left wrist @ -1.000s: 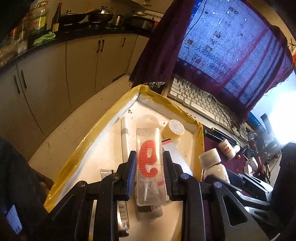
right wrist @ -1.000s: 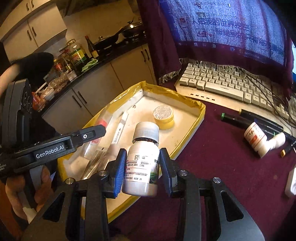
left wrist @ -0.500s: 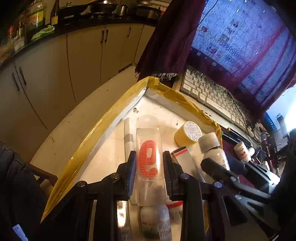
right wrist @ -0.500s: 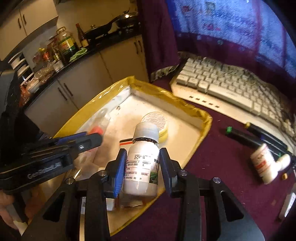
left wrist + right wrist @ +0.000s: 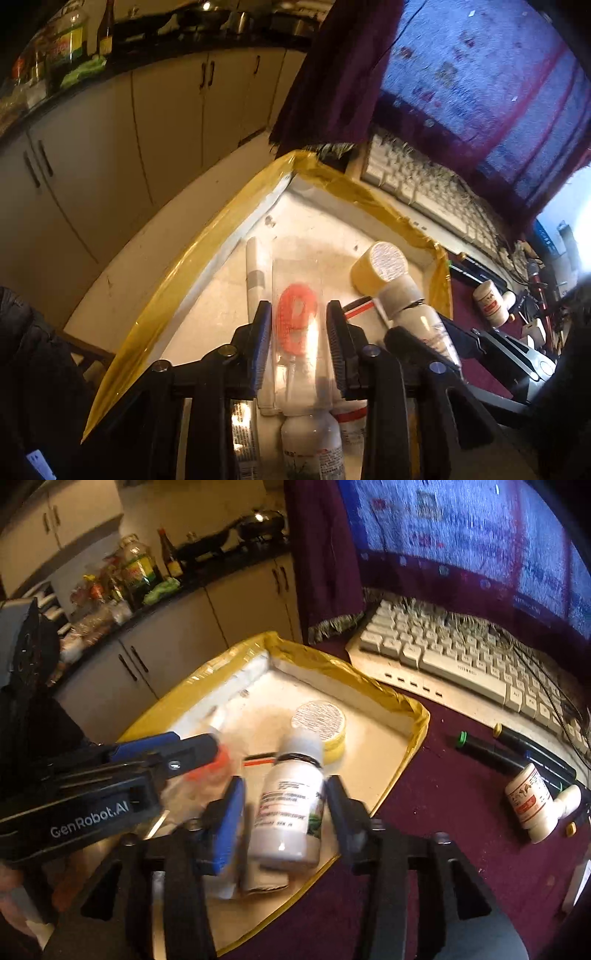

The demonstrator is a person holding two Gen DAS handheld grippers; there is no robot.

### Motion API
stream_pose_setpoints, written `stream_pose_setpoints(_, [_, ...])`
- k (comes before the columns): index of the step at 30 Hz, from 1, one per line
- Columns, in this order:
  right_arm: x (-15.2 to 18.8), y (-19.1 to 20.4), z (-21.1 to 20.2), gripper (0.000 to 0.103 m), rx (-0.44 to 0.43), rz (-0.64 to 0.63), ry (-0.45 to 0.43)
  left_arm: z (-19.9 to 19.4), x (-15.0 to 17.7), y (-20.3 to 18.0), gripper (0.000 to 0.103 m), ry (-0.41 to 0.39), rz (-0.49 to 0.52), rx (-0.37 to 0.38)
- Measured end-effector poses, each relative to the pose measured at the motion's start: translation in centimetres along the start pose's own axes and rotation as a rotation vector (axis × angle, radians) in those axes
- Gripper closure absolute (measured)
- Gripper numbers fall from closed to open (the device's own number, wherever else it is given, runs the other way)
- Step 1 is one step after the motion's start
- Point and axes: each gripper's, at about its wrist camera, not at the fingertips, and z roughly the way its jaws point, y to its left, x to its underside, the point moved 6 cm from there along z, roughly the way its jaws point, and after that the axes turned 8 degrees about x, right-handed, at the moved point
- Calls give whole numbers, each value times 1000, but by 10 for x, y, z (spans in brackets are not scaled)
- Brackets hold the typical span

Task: Organize objects
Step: 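Carry the packet and white bottle into the tray with both tools and release, then move both tools back toward the remaining desk items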

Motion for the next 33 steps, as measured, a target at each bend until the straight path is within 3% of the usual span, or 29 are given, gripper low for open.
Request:
stream_pose_setpoints(3, [2,0,-12,42,-31,12,-23,-14,-2,-6,42,-77,23,18])
stream_pose_setpoints(11, [29,-9,-58,42,-106,18,-65,-49,7,-18,38,-224,12,78])
stream_pose_setpoints(16, [52,-64,-68,42,-48,89,-50,-78,33,-42,32,-298,17,166])
stream_pose_setpoints(23, [66,-166,-71,42,67,342,-2,-67,46,-88,30,-241,68,242])
stream_pose_setpoints(33, [95,-249,-105,35,307,447,-42,-42,70,-133,30,-142,132,277])
